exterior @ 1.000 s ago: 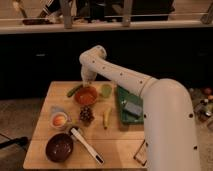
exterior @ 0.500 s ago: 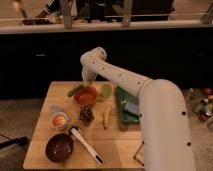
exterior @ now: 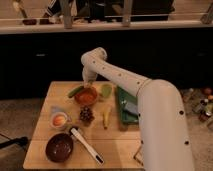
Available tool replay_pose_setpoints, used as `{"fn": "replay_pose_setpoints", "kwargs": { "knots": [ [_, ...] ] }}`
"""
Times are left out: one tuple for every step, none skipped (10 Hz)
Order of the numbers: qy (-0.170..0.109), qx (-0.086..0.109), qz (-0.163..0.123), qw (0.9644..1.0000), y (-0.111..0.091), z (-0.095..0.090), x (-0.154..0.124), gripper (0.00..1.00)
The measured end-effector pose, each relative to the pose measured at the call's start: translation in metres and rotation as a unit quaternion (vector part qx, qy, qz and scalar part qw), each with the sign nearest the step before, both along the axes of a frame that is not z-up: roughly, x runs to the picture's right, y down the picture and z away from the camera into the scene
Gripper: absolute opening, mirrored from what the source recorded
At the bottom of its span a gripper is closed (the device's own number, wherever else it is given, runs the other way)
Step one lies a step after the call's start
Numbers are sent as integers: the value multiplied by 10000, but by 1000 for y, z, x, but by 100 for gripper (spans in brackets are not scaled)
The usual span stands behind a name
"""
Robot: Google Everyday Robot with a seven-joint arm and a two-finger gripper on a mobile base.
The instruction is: Place pepper in red bowl
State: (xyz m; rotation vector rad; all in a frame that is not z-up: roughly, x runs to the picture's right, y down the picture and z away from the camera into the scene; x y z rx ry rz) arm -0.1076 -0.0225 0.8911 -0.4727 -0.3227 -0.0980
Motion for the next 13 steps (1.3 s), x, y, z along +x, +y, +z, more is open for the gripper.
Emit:
{"fn": "replay_pose_setpoints", "kwargs": {
  "knots": [
    [-12, -44, -8, 10000, 1, 0, 1, 1],
    [4, -85, 16, 10000, 0, 3, 6, 1],
    [25, -115, 67, 9999, -2, 6, 11, 1],
    [47, -140, 123, 9998, -5, 8, 16, 1],
    [56, -161, 171, 9997, -7, 9, 19, 1],
    [56, -178, 204, 9996, -8, 10, 21, 1],
    [42, -233, 261, 9994, -10, 12, 24, 1],
    [25, -322, 309, 9990, -9, 14, 26, 2],
    [21, -487, 353, 9982, -7, 16, 29, 8],
    [7, -667, 329, 9972, -4, 19, 29, 18],
    [-5, -759, 304, 9966, -2, 20, 28, 28],
    [-18, -850, 272, 9960, 1, 22, 24, 38],
    [-15, -879, 283, 9957, 0, 24, 25, 48]
  ]
}}
